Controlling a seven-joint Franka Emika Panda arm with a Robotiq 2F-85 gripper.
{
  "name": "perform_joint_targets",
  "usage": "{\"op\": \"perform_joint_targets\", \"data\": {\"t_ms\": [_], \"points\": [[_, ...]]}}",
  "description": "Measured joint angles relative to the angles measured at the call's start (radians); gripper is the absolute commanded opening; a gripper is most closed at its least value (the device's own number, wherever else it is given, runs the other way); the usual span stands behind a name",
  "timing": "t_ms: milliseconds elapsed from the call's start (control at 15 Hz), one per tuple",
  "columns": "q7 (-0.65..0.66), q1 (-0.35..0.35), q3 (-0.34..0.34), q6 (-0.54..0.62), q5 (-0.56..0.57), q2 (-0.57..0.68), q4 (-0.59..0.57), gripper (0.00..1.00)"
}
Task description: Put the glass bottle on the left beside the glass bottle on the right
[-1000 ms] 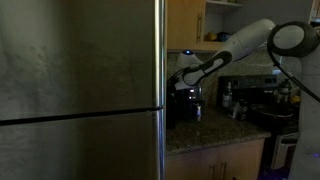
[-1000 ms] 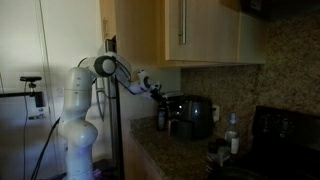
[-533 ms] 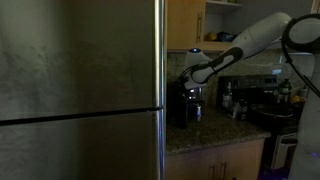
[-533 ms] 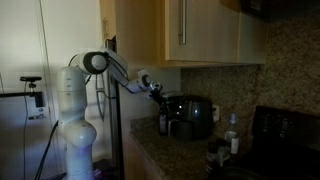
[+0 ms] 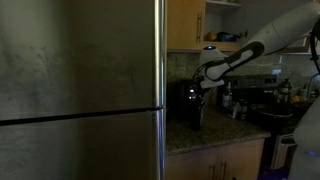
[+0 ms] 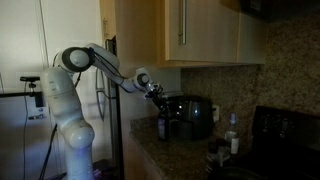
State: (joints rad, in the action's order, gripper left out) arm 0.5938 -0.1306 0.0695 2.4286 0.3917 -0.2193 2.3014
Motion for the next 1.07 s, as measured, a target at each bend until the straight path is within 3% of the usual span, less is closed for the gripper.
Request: {"op": "perform_joint_targets", "data": {"t_ms": [467,533,600,800,1000,1067], "points": [[0.032,0.091,0.007,-0.140,-0.037,-0.067,0.141,0.07],[0.043,0.103,0.007,-0.156,-0.037,-0.067,0.150,0.40],[0.053,0.110,0.007,-0.165,-0.039,-0.067,0.157,0.53],[0.034,0.105,0.007,-0.164,-0.143,-0.076,0.168,0.75],[-0.006,0.081,0.021,-0.159,-0.250,-0.167,0.170,0.99],[-0.006,0.078,0.035,-0.159,-0.255,-0.217,0.171,1.00]]}}
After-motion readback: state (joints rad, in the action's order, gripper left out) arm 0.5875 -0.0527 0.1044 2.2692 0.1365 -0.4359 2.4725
